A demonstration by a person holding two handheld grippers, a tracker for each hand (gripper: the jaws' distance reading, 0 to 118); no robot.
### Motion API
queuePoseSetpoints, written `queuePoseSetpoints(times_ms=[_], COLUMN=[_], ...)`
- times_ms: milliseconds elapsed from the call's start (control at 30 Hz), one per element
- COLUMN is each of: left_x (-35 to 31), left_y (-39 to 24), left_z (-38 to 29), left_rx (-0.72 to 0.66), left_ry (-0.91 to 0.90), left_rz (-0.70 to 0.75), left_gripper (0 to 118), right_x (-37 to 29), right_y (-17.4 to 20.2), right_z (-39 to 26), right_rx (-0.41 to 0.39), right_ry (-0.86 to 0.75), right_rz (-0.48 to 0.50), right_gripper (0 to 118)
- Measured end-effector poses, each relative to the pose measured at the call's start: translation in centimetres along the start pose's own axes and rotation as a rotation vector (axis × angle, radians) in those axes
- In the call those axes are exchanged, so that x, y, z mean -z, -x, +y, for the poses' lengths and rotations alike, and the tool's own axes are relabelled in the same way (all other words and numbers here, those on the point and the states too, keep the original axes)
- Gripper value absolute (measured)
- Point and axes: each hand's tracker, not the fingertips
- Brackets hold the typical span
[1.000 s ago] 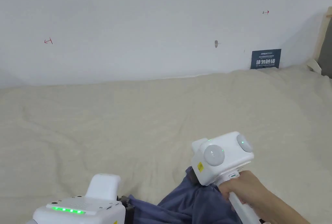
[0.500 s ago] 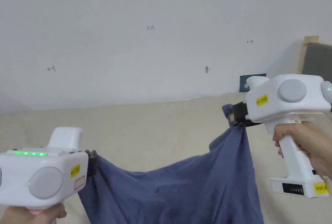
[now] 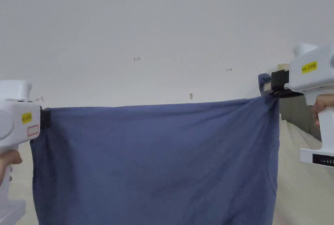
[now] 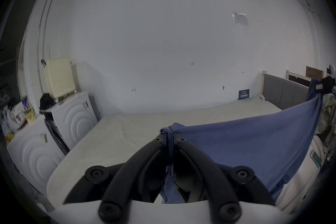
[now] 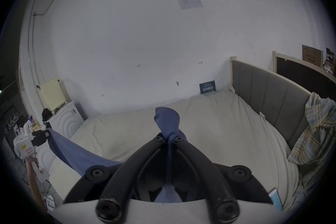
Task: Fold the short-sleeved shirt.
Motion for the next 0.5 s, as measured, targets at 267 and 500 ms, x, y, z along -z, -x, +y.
queuePoseSetpoints(times_ms=[267, 500], left_x=[-1.3, -0.2], left_y=[0.6, 2.9], left_z=[5.7, 11.7], left_rx=[0.039, -0.027], left_ry=[-0.097, -0.162], left_rz=[0.05, 0.039], left_gripper=[6, 6], right_x=[-1.8, -1.7], right_y=[1.8, 4.4], right_z=[5.4, 12.4], right_rx=[-0.026, -0.051], right_ry=[-0.043, -0.102], right_rz=[0.031, 0.037], right_gripper=[2, 2])
